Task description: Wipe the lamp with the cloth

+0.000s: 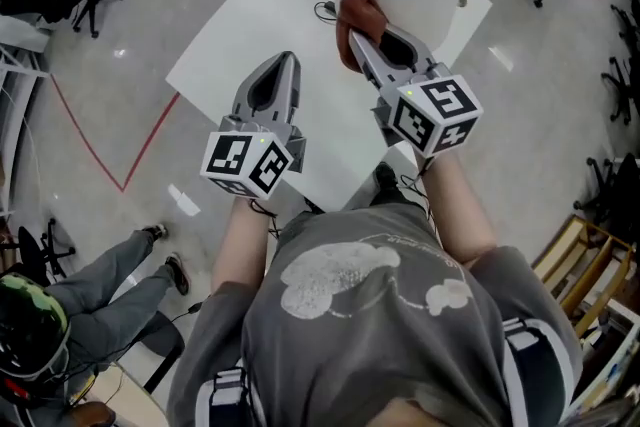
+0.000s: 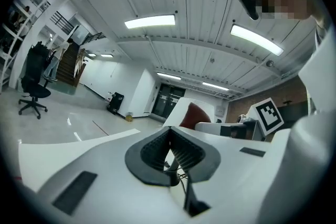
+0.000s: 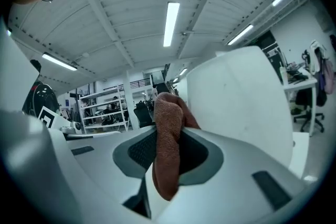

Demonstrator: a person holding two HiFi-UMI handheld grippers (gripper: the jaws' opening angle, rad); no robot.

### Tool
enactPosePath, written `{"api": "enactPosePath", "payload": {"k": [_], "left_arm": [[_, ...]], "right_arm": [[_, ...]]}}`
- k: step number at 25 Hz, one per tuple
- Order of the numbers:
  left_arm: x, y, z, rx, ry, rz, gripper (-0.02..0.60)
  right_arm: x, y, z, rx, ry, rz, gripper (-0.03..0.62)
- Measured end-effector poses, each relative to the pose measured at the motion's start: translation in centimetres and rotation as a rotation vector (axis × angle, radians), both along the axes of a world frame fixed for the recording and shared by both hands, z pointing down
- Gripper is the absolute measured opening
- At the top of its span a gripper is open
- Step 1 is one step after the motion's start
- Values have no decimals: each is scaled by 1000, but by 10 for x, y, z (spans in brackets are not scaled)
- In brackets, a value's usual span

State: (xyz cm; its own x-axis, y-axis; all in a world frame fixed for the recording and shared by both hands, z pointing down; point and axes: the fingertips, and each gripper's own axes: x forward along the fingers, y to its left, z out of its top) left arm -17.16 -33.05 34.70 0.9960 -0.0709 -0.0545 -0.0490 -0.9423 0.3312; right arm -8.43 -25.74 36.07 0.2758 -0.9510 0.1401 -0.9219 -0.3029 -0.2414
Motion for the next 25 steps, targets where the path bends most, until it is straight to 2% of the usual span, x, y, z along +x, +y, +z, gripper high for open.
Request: {"api": "enactPosePath", "payload": {"k": [5,8,13,17,21,25], "left_arm": [[-12,-17,20,-24,-31,67,8],[-16,-20,28,-30,-45,104,8],[-16,-21,40,-52,-68,122,8],[-7,-11,39,-45,-86,106,8],[1,0,26,11,-93,97,8],[0,-4,9,43,-72,49,8]], "right_arm": [[-5,-4,35,-45,-33,96,97],[-13,2,66,-113,-57,152,97],[-31,4,96,-179,-89,149,97],[-37,4,86,-157,-79,92,97],[-33,-1,63,-100,-67,59,97],[-33,-8,36,-45,-43,28,97]]}}
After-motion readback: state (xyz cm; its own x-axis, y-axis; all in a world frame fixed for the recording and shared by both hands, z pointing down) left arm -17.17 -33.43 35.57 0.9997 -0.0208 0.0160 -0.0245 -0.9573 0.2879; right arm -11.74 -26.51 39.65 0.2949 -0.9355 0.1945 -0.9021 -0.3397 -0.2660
